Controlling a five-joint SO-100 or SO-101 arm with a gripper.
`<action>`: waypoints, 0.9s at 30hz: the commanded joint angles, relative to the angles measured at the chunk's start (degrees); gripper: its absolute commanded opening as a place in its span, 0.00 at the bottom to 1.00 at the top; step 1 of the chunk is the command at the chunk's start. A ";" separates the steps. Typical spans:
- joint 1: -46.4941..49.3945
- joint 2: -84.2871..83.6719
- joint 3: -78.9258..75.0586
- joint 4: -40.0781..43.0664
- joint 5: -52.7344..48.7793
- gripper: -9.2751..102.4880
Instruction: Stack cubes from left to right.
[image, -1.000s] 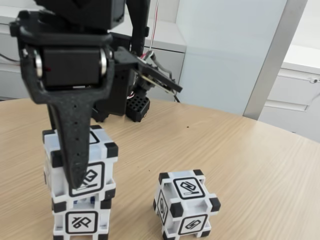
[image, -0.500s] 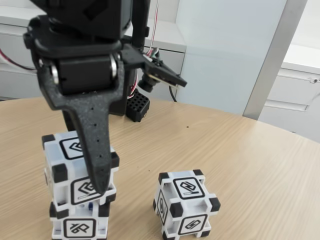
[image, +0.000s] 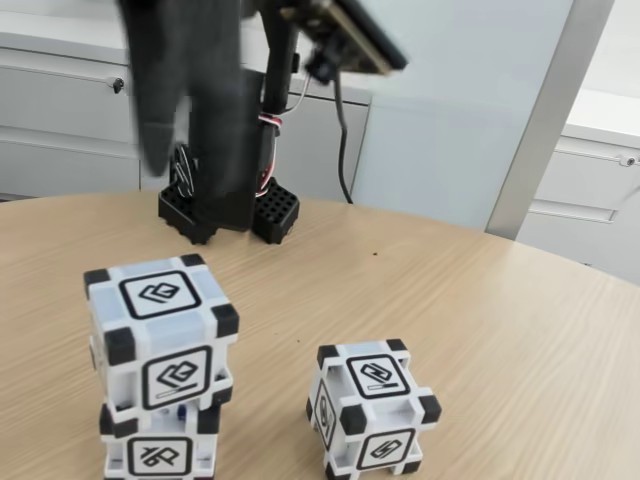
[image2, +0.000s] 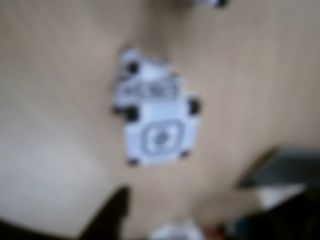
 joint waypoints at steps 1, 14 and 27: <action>-6.68 1.32 -1.05 -0.44 2.29 0.42; -22.06 -1.23 0.00 -3.96 28.48 0.42; -22.15 -21.71 0.00 -11.25 34.19 0.39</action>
